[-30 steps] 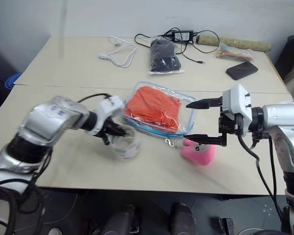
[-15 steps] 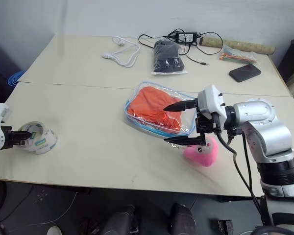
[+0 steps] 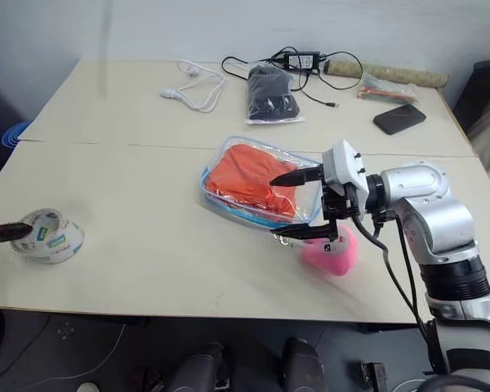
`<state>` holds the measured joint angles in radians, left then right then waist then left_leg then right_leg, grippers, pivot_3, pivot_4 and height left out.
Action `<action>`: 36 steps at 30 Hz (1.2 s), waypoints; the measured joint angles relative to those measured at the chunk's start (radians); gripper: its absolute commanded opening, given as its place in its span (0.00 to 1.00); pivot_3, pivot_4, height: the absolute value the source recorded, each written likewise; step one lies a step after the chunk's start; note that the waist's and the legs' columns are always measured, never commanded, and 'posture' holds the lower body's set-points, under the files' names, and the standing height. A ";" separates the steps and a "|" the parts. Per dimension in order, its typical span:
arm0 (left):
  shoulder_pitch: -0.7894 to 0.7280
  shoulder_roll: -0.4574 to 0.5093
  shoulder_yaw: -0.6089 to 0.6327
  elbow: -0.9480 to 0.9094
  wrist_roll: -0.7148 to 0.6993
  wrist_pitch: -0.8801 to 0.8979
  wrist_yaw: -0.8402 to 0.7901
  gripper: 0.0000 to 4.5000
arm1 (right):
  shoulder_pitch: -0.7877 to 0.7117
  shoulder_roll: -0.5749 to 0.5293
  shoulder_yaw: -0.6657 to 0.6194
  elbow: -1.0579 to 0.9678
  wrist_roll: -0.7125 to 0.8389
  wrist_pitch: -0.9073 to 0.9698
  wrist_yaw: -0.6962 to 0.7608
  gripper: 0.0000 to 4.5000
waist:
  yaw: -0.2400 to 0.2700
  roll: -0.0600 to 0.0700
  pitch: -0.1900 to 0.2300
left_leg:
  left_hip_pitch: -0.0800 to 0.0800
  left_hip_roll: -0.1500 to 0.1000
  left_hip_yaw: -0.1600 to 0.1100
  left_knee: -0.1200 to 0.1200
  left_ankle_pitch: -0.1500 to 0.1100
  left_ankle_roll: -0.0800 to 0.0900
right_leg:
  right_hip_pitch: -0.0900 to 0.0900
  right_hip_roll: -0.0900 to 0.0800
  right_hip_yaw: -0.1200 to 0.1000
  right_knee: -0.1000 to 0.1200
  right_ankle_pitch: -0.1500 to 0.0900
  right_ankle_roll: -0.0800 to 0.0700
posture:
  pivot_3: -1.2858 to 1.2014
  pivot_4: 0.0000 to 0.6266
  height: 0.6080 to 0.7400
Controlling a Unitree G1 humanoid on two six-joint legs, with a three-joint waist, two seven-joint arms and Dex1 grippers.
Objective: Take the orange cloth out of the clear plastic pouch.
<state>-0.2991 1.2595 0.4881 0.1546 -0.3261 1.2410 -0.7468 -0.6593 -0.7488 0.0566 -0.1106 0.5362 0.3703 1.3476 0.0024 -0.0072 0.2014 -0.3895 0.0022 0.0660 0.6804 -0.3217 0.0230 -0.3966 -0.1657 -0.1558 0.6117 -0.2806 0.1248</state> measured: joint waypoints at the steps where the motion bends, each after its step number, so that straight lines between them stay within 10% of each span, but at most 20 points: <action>1: 0.004 0.029 0.020 -0.033 -0.020 0.004 -0.034 0.99 | 0.006 0.000 -0.001 0.000 0.000 0.001 -0.004 1.00 | 0.000 0.000 0.000 | 0.000 0.000 0.000 0.000 0.000 0.000 | 0.000 0.000 0.000 0.000 0.000 0.000 | 0.52 0.24 1.00; 7: -0.064 0.101 0.066 -0.253 -0.173 -0.253 -0.338 0.99 | 0.047 -0.030 -0.041 -0.016 0.003 0.026 -0.039 1.00 | 0.000 0.000 0.000 | 0.000 0.001 0.001 0.000 -0.001 -0.001 | 0.000 0.000 0.001 -0.001 0.000 0.000 | 0.52 0.24 1.00; 13: -0.317 -0.039 -0.357 -0.407 -0.076 -0.672 -0.411 0.99 | 0.070 -0.062 -0.075 -0.052 0.010 0.048 -0.060 1.00 | 0.002 0.004 -0.001 | 0.001 -0.005 0.010 0.000 0.000 -0.001 | 0.000 0.001 0.001 0.001 0.000 0.000 | 0.52 0.24 1.00; 20: -0.551 -0.368 -0.792 -0.040 0.338 -1.184 -0.389 0.99 | 0.111 -0.078 -0.122 -0.118 0.026 0.085 -0.120 1.00 | 0.016 0.003 0.000 | -0.002 -0.005 0.012 0.002 -0.001 0.001 | -0.001 0.002 0.001 -0.001 0.000 0.000 | 0.52 0.24 1.00; 31: -0.706 -0.635 -0.872 0.503 0.560 -1.550 -0.221 0.99 | 0.203 -0.104 -0.189 -0.212 0.058 0.142 -0.206 1.00 | 0.022 0.001 0.000 | -0.002 -0.005 0.012 0.003 -0.001 0.002 | -0.001 0.001 0.000 0.000 0.000 0.001 | 0.52 0.24 1.00; 36: -0.735 -0.679 -0.871 0.571 0.572 -1.593 -0.206 0.73 | 0.211 -0.104 -0.190 -0.227 0.065 0.154 -0.219 1.00 | 0.021 0.001 0.000 | -0.002 -0.005 0.011 0.003 -0.001 0.002 | -0.001 0.001 0.000 0.000 0.000 0.001 | 0.52 0.24 1.00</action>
<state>-1.0343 0.5806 -0.3831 0.7255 0.2457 -0.3521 -0.9524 -0.4486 -0.8526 -0.1336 -0.3374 0.6015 0.5239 1.1282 0.0237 -0.0062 0.2016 -0.3913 -0.0026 0.0775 0.6837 -0.3232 0.0253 -0.3972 -0.1644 -0.1560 0.6112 -0.2802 0.1254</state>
